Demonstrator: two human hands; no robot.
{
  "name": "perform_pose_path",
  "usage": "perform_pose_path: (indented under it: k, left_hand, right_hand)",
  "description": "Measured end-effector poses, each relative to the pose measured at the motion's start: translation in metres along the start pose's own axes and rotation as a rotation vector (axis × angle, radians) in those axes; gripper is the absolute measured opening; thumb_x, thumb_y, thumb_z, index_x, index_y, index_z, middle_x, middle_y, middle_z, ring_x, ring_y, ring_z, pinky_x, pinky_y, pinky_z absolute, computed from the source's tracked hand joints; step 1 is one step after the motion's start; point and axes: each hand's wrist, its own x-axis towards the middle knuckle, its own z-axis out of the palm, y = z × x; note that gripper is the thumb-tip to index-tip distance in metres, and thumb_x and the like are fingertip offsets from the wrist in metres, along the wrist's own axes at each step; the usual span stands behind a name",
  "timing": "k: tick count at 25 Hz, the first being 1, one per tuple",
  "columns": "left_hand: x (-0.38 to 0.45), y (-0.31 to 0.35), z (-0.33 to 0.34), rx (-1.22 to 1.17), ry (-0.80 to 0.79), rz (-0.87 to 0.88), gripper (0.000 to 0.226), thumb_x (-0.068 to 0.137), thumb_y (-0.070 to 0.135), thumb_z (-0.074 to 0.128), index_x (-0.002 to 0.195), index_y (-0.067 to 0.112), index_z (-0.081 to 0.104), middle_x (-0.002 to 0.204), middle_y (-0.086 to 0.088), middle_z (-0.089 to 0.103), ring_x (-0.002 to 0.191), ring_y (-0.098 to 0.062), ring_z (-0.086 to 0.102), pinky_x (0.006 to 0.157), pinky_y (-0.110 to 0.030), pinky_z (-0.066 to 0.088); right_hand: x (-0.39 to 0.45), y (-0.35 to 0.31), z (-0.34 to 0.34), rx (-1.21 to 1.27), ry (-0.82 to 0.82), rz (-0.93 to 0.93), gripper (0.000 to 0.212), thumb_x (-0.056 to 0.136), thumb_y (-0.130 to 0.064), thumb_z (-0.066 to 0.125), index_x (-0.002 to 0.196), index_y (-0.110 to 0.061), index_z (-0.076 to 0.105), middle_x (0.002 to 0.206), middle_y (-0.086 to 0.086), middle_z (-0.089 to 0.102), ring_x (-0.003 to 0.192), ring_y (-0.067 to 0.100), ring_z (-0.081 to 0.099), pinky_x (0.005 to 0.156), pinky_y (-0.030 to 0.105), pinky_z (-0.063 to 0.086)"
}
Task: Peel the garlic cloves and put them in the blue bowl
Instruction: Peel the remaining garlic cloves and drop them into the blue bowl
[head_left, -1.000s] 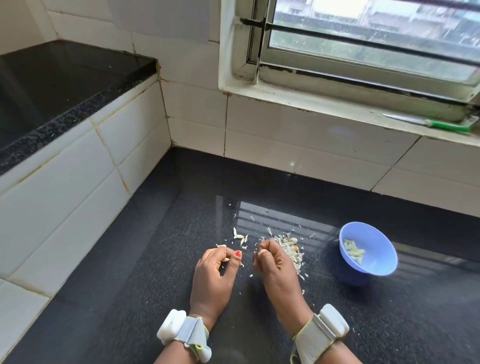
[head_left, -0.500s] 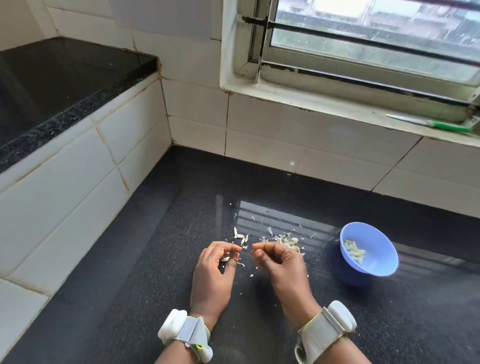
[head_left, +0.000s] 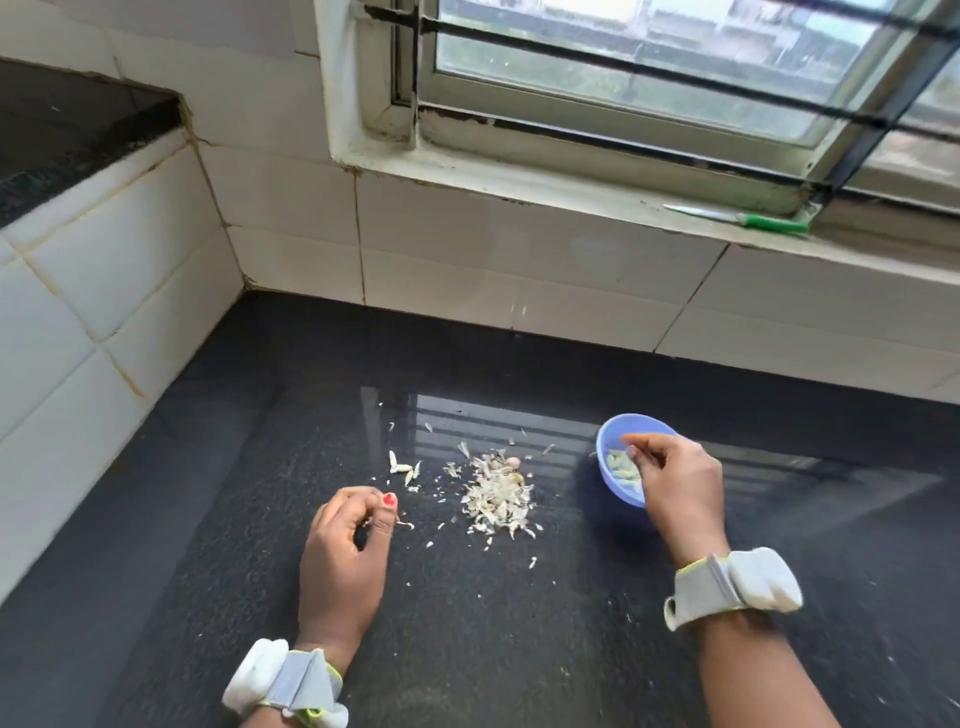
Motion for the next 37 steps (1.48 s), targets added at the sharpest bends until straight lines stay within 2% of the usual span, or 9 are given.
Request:
perform_pose_path:
  k: [5, 9, 13, 16, 21, 25, 31, 34, 37]
  left_hand:
    - [-0.001, 0.004, 0.000, -0.030, 0.012, -0.033, 0.028, 0.087, 0.046, 0.046, 0.082, 0.022, 0.061, 0.086, 0.012, 0.061, 0.081, -0.007, 0.056, 0.072, -0.029, 0.045]
    - [-0.001, 0.006, -0.001, -0.017, 0.016, 0.008, 0.034, 0.089, 0.043, 0.047, 0.074, 0.016, 0.061, 0.085, 0.012, 0.060, 0.081, -0.010, 0.057, 0.071, -0.028, 0.045]
    - [0.000, 0.001, 0.001, -0.005, 0.043, 0.011, 0.029, 0.090, 0.038, 0.045, 0.078, 0.017, 0.061, 0.084, 0.010, 0.060, 0.081, -0.013, 0.058, 0.073, -0.032, 0.045]
    - [-0.001, -0.001, 0.001, 0.016, 0.038, 0.008, 0.024, 0.091, 0.034, 0.045, 0.080, 0.019, 0.060, 0.086, 0.012, 0.060, 0.082, -0.011, 0.057, 0.076, -0.030, 0.045]
    - [-0.001, 0.008, -0.001, -0.079, 0.142, -0.083, 0.013, 0.091, 0.013, 0.044, 0.095, 0.016, 0.056, 0.094, 0.002, 0.059, 0.088, -0.004, 0.056, 0.077, -0.009, 0.042]
    - [-0.003, 0.006, -0.002, -0.109, 0.211, -0.148, 0.024, 0.091, 0.015, 0.036, 0.110, 0.021, 0.049, 0.108, 0.007, 0.053, 0.096, -0.014, 0.057, 0.083, -0.027, 0.048]
    - [-0.003, 0.007, -0.003, -0.092, 0.226, -0.148, 0.023, 0.091, 0.015, 0.039, 0.109, 0.024, 0.049, 0.107, 0.005, 0.054, 0.095, -0.010, 0.056, 0.082, -0.024, 0.048]
    - [-0.002, 0.015, -0.005, -0.090, 0.225, -0.147, 0.019, 0.093, 0.007, 0.052, 0.104, 0.023, 0.053, 0.102, 0.001, 0.059, 0.091, -0.001, 0.057, 0.076, -0.007, 0.042]
    - [-0.001, 0.021, -0.005, -0.082, 0.219, -0.147, 0.011, 0.092, 0.023, 0.057, 0.101, 0.029, 0.060, 0.096, 0.011, 0.062, 0.087, -0.003, 0.060, 0.074, -0.013, 0.047]
  right_hand:
    - [0.003, 0.018, 0.003, -0.171, -0.071, 0.063, 0.028, 0.090, -0.006, 0.058, 0.098, -0.026, 0.076, 0.101, 0.008, 0.074, 0.095, 0.031, 0.065, 0.077, 0.030, 0.046]
    - [-0.004, -0.022, 0.014, -0.079, 0.025, -0.138, 0.016, 0.086, -0.007, 0.067, 0.094, -0.018, 0.076, 0.091, 0.003, 0.074, 0.085, 0.025, 0.068, 0.073, 0.024, 0.043]
    - [-0.025, -0.070, 0.059, 0.017, -0.224, -0.413, 0.008, 0.084, -0.014, 0.072, 0.089, -0.018, 0.075, 0.086, 0.000, 0.070, 0.077, 0.019, 0.065, 0.074, 0.033, 0.053]
    - [-0.046, -0.100, 0.094, -0.037, -0.415, -0.553, 0.012, 0.089, -0.016, 0.064, 0.095, -0.020, 0.074, 0.094, 0.000, 0.068, 0.091, 0.021, 0.062, 0.078, 0.033, 0.049]
    - [-0.055, -0.132, 0.121, -0.228, -0.500, -0.756, 0.031, 0.096, -0.009, 0.047, 0.121, -0.019, 0.063, 0.113, 0.005, 0.061, 0.109, 0.026, 0.051, 0.084, 0.036, 0.044]
    - [-0.041, -0.138, 0.128, -0.365, -0.632, -0.877, 0.031, 0.097, -0.008, 0.047, 0.121, -0.020, 0.063, 0.115, 0.005, 0.057, 0.109, 0.023, 0.051, 0.076, 0.035, 0.045]
    - [-0.038, -0.131, 0.141, -0.283, -0.629, -0.875, 0.014, 0.097, -0.015, 0.053, 0.103, -0.013, 0.066, 0.106, 0.006, 0.060, 0.102, 0.025, 0.056, 0.080, 0.039, 0.050]
    - [-0.044, -0.125, 0.132, -0.005, -0.538, -0.738, 0.012, 0.087, -0.009, 0.064, 0.095, -0.014, 0.071, 0.094, 0.002, 0.066, 0.083, 0.017, 0.059, 0.073, 0.030, 0.047]
    - [-0.059, -0.118, 0.114, 0.258, -0.500, -0.566, 0.022, 0.079, -0.001, 0.070, 0.092, -0.019, 0.072, 0.081, -0.006, 0.067, 0.069, 0.005, 0.057, 0.067, 0.019, 0.049]
